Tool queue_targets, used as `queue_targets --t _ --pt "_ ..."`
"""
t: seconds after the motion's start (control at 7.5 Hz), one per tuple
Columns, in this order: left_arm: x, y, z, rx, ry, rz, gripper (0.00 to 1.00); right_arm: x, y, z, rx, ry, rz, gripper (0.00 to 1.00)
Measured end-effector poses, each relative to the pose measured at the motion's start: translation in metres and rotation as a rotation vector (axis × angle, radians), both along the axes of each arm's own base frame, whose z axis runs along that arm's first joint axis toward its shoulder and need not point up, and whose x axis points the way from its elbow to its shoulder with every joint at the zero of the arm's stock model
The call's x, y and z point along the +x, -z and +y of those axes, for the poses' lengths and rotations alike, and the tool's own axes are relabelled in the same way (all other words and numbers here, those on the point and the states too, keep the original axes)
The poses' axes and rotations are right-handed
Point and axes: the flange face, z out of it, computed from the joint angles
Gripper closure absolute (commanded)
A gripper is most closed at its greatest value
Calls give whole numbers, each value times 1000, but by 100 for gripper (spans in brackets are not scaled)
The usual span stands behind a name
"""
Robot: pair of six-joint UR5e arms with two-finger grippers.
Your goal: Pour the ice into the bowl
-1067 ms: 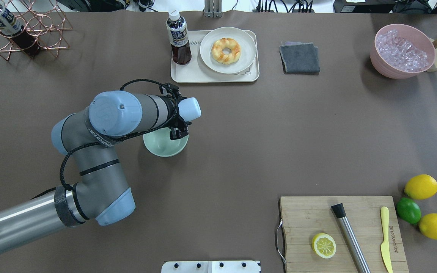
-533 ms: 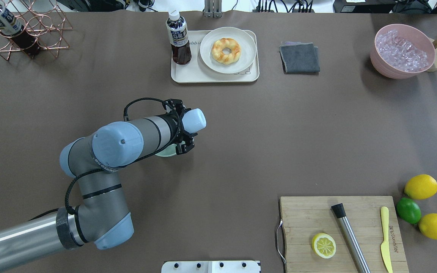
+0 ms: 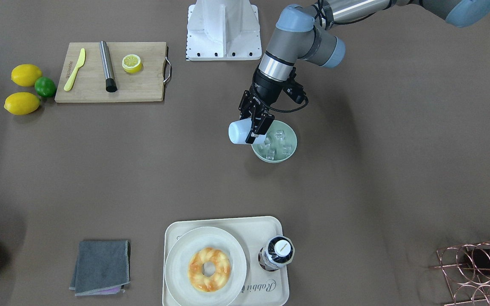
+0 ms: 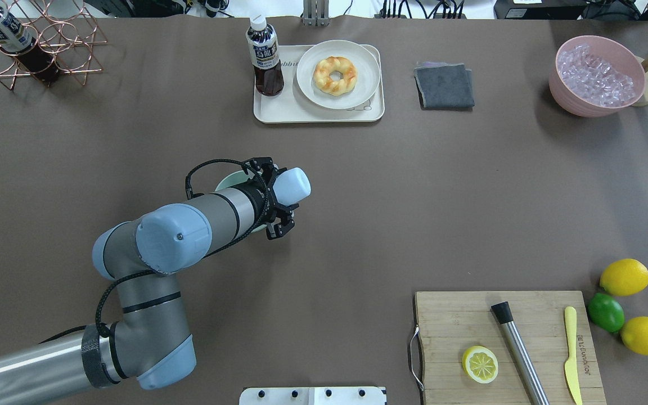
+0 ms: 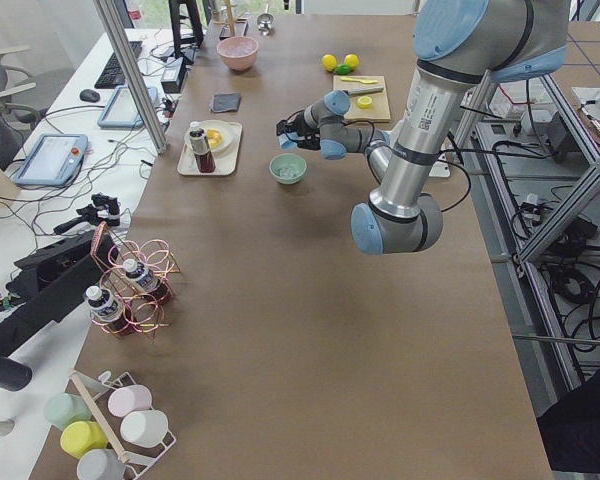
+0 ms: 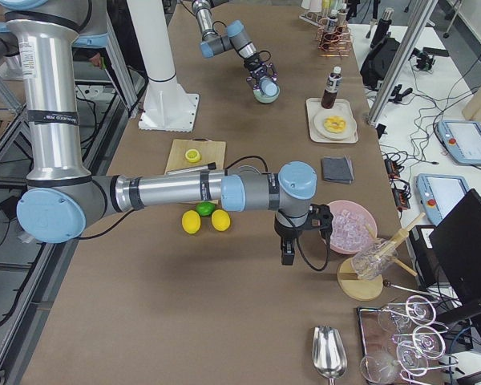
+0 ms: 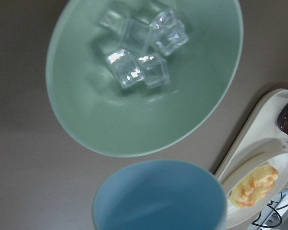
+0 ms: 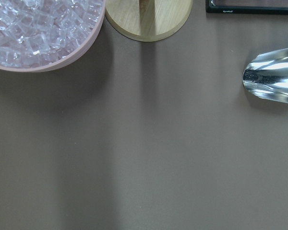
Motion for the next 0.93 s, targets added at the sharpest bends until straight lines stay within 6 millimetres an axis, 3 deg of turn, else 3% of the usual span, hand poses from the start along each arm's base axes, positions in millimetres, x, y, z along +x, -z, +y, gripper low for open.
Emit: queue_targets --t 0.4,0.53,0.67,0.93 --pt "-12 6 -4 -2 62 69 41 0 0 0 0 -1 0 1" --pt "-20 3 -15 6 60 43 41 0 1 0 1 0 -1 1" --pt "-36 -7 -41 -9 22 -46 41 0 0 0 0 0 -1 1" --pt "-100 -43 -107 -127 -48 -211 41 0 1 0 0 -2 -2 1"
